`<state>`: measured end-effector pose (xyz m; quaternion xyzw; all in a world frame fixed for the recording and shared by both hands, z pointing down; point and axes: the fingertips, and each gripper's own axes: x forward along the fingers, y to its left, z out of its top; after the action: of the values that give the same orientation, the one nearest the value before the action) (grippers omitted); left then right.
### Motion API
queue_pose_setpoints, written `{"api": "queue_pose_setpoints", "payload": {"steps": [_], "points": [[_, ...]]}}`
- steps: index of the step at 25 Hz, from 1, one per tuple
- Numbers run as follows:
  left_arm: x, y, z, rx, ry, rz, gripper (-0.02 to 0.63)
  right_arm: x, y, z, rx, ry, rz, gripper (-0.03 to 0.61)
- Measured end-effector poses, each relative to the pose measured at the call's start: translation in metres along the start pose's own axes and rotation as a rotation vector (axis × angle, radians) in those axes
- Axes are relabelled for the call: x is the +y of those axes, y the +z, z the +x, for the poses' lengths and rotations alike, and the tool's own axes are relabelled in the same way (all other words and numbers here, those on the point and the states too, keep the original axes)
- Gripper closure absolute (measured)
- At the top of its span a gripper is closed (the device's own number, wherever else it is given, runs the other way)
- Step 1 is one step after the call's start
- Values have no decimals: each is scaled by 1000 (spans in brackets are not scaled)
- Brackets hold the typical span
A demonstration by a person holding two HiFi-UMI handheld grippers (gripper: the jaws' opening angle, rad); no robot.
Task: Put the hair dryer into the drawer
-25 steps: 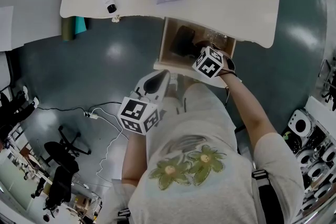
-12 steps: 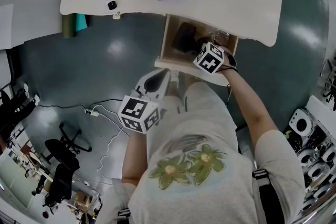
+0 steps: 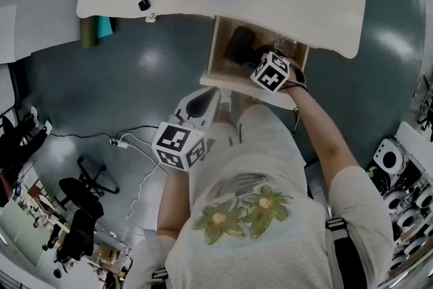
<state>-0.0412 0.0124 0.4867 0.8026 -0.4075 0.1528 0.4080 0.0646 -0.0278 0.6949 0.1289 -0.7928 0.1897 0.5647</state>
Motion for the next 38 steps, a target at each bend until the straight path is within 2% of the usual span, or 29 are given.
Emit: {"api": "queue_pose_setpoints", "payload": {"steps": [17,38], "points": [[4,2,4,13,-17,5,603,-3,-4,13,9,-23,28,360],[8,-3,-1,27,-32,28,604,-8,-14,30,68,-118,20,360]]}}
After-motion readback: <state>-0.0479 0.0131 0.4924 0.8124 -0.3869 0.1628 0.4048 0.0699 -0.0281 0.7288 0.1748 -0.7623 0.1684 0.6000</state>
